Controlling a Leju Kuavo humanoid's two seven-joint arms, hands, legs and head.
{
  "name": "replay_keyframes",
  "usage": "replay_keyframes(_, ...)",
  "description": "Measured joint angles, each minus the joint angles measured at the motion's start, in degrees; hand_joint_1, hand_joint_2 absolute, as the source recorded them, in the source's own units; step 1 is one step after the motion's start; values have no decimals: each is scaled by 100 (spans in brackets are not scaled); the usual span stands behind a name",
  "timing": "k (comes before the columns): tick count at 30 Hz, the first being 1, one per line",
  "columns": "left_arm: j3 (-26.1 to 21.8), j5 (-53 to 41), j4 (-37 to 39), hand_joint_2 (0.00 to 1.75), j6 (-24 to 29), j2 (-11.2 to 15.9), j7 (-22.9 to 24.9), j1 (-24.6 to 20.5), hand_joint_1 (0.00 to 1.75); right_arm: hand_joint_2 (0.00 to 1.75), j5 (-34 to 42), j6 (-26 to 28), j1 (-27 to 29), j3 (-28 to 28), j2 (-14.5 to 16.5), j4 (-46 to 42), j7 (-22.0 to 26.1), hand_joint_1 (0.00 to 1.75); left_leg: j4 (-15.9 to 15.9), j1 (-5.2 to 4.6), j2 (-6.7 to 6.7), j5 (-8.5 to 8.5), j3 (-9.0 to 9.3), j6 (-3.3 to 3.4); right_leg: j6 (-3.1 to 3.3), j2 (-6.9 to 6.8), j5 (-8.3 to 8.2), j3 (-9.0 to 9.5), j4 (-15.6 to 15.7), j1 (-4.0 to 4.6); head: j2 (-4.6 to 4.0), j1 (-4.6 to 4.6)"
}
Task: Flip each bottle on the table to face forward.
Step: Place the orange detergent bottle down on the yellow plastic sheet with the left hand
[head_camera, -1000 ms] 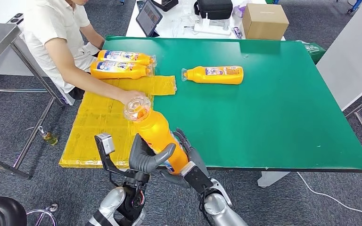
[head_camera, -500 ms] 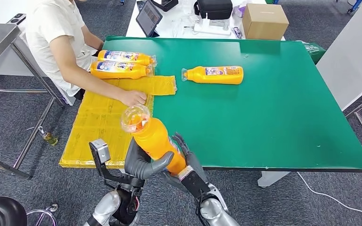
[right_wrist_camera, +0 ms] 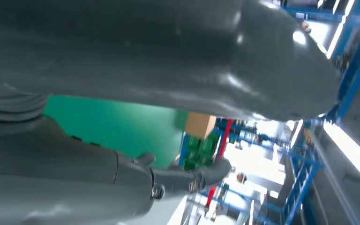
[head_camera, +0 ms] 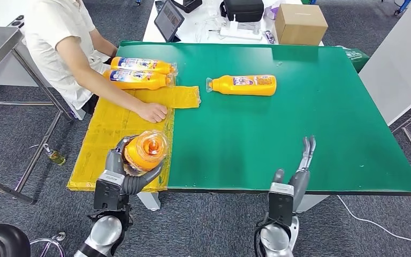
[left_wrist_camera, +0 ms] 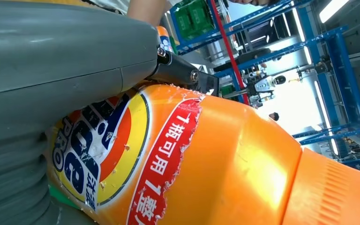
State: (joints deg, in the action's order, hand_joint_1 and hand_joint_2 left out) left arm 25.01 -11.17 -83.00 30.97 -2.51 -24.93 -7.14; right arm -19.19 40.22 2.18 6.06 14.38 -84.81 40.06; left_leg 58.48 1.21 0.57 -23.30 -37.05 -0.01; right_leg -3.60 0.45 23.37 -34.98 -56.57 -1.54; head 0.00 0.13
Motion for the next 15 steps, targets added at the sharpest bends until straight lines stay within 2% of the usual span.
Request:
replay_keyframes(11, -61, -134, 9, 175, 73, 55, -5, -2, 173, 0, -70, -3, 115, -393, 161, -434, 0, 0, 0, 1, -1, 0, 1, 0, 0, 0, 0, -2, 0, 1, 0, 0)
replay_keyframes(13, -95, -678, 33, 175, 357, 56, -10, -22, 172, 0, -230, -4, 114, -538, 227, -556, 0, 0, 0, 1, -1, 1, 1, 0, 0, 0, 0, -4, 0, 1, 0, -1)
replay_keyframes(15, -205, -1596, 97, 175, 692, 48, -2, -84, 172, 0, -354, -4, 81, -832, 318, -754, 0, 0, 0, 1, 1, 1, 1, 1, 0, -1, 0, -3, 0, 1, 0, -1)
